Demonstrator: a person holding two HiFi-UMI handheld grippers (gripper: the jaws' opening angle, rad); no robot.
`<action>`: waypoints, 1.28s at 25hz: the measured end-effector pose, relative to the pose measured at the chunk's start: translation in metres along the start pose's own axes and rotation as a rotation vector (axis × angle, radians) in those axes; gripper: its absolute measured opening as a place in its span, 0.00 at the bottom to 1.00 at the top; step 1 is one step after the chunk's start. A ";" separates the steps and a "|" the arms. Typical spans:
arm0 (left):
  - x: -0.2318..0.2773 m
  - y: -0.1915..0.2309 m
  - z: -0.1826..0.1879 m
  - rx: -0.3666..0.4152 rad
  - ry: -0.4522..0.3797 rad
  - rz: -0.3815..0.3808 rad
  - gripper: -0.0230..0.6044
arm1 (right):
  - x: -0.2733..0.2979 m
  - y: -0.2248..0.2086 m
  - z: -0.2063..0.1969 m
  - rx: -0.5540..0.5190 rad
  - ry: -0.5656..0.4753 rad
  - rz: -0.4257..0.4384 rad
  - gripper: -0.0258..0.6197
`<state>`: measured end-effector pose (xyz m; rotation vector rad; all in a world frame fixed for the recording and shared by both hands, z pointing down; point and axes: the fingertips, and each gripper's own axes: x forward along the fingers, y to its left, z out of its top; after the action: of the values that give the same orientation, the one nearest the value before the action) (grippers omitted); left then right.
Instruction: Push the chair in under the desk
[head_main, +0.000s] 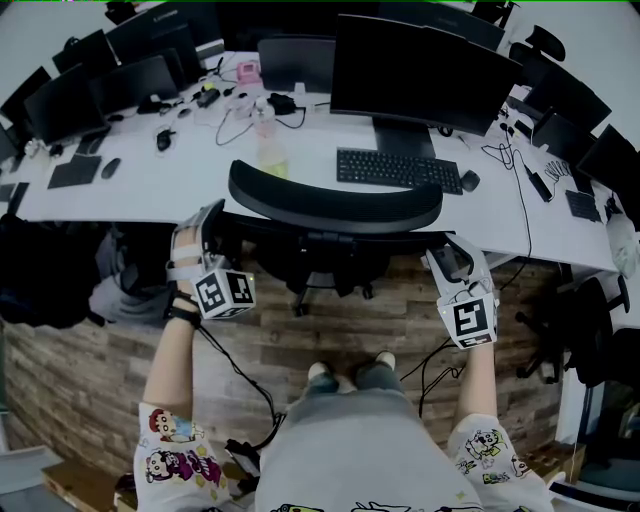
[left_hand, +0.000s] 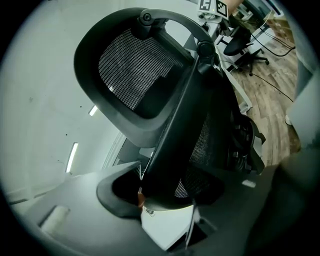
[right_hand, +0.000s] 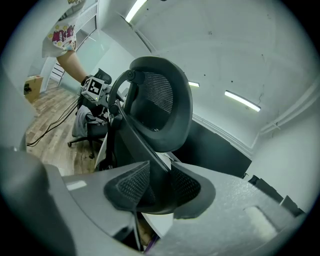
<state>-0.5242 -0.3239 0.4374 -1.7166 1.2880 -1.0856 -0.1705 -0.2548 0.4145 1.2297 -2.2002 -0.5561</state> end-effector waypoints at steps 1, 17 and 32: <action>-0.001 -0.001 0.000 -0.004 0.002 0.000 0.44 | 0.000 0.001 0.000 -0.001 0.001 0.001 0.24; -0.045 0.001 0.015 -0.036 -0.031 0.053 0.45 | -0.027 0.010 0.010 -0.022 -0.030 -0.018 0.31; -0.119 0.006 0.055 -0.247 -0.072 0.073 0.43 | -0.063 0.060 0.054 0.103 -0.174 0.022 0.34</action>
<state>-0.4932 -0.2066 0.3865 -1.8538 1.4767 -0.8429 -0.2165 -0.1658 0.3922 1.2494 -2.4108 -0.5659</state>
